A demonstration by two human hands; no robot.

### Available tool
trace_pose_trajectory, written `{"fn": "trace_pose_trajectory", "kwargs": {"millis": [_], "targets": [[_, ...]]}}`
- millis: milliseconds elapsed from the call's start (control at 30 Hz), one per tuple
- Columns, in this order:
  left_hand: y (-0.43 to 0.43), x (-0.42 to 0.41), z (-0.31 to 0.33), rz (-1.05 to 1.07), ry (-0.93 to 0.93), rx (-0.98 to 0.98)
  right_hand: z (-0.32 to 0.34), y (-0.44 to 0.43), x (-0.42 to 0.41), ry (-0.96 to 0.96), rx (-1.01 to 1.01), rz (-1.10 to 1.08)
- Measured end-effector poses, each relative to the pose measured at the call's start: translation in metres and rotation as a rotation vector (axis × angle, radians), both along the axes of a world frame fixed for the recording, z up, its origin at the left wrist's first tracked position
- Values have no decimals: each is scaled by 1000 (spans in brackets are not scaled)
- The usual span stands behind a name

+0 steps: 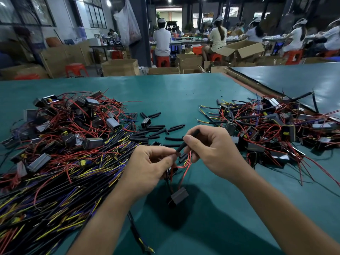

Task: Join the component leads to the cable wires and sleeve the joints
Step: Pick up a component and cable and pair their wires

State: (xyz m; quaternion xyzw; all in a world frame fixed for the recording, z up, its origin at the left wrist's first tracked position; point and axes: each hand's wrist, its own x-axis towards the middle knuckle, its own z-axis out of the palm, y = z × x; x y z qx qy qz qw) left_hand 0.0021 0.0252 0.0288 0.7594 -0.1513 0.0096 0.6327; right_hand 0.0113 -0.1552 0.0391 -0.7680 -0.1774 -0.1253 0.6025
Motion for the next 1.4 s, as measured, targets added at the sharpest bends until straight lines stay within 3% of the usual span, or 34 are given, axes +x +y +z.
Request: {"fn": "trace_pose_trajectory", "kwargs": {"millis": [200, 767, 1000, 1400], "targets": [[2, -2, 1, -26, 67, -41, -2, 0, -2, -57, -186, -7], [6, -2, 2, -75, 188, -34, -1, 3, -5, -48, -394, -102], [3, -2, -3, -154, 265, 104, -1, 4, -6, -64, -428, -159], [8, 2, -5, -95, 266, 35, -10, 11, -4, -2, -461, -180]]}}
